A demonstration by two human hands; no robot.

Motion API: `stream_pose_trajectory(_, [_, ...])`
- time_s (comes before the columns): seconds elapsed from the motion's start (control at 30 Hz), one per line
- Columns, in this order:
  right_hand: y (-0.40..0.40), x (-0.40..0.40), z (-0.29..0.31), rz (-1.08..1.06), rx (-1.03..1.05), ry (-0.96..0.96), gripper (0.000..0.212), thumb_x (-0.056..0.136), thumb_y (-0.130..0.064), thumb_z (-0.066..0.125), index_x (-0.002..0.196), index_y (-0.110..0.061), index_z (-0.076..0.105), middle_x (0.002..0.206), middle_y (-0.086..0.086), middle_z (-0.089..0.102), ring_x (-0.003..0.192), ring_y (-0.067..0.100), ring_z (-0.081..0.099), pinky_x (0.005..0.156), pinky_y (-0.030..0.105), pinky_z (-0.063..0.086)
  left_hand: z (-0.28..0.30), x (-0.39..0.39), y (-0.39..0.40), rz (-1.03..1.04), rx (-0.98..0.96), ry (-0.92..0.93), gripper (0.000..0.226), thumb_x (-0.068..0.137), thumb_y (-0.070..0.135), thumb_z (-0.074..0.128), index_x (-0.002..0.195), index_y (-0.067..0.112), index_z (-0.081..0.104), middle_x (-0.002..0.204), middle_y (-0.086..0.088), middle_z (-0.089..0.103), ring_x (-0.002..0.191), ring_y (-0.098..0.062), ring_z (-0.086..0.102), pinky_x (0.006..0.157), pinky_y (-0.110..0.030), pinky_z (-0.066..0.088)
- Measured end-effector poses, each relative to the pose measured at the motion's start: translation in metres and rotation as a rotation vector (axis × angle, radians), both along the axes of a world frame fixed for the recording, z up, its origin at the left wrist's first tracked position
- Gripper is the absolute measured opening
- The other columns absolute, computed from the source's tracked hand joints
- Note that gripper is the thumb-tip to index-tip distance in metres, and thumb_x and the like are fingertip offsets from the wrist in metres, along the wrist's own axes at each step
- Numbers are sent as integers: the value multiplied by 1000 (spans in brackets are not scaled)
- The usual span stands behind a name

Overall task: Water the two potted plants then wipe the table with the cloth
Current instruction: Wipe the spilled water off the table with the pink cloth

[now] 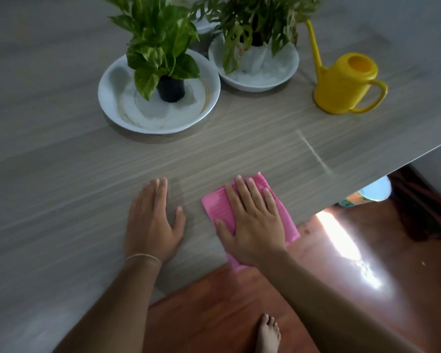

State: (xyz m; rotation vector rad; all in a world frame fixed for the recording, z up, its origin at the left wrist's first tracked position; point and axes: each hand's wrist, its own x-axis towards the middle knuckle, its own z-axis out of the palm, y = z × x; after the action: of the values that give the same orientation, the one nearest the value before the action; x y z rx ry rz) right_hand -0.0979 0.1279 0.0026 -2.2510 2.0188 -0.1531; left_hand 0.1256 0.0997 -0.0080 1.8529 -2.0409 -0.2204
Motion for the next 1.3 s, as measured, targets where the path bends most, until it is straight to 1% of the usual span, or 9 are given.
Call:
stream_pose_trajectory(0.13, [-46,-41,2,-104,40,42,80,96,-68,26,162,-22,23,171,4,15,159,23,8,128,46,6,0,-1,1,6,1,9,71,92,42,44,150,1,43,153,-22,46,142,-41,42,117,-54,34])
stream_pose_trajectory(0.27, [-96,-75,5,-179,63,43,81,97,-69,18,163,-22,14,172,3,7,159,21,1,128,46,3,-3,-1,0,-5,-36,-30,67,93,39,45,143,-4,50,151,-23,47,141,-42,44,115,-56,36])
stream_pose_trajectory(0.43, [-149,-110,7,-219,59,46,81,96,-69,20,162,-22,16,172,3,9,159,22,3,128,47,4,-2,0,-1,-18,-20,-45,66,94,40,43,145,-2,49,152,-22,46,143,-41,41,118,-53,33])
stream_pose_trajectory(0.5, [-170,-124,9,-195,69,64,81,96,-69,19,162,-22,16,172,4,10,158,23,5,128,47,5,-1,0,-1,-11,-3,-53,66,94,42,43,145,0,49,153,-21,45,144,-40,40,119,-52,32])
stream_pose_trajectory(0.67, [-200,-142,11,-154,76,81,81,95,-69,18,162,-23,16,171,4,12,158,23,8,128,46,6,1,0,-1,-7,0,-55,63,94,41,44,145,4,51,154,-20,45,145,-40,39,118,-55,33])
stream_pose_trajectory(0.83, [-185,-138,9,-182,62,67,79,98,-66,20,162,-21,16,171,6,13,158,24,7,128,46,5,0,0,-1,-7,-9,-54,64,93,42,43,145,5,51,154,-20,45,144,-40,40,117,-56,33])
stream_pose_trajectory(0.97, [-143,-135,6,-173,49,60,82,97,-71,22,163,-21,15,172,5,9,159,23,4,128,45,5,-4,0,-1,-10,-44,-44,64,92,41,45,142,2,54,150,-23,48,139,-44,44,113,-58,37])
stream_pose_trajectory(1.1, [-100,-134,4,-184,48,69,83,96,-73,21,163,-23,15,172,4,9,159,22,4,128,46,6,-6,1,-2,-30,-80,-18,64,91,40,46,141,-1,55,149,-25,49,137,-46,46,109,-59,40])
stream_pose_trajectory(1.3, [-51,-133,1,-199,47,75,82,96,-73,21,163,-25,14,172,2,7,159,21,1,128,46,6,-3,-1,-3,-27,-84,0,66,91,40,45,141,-2,54,148,-26,49,136,-46,47,108,-59,41])
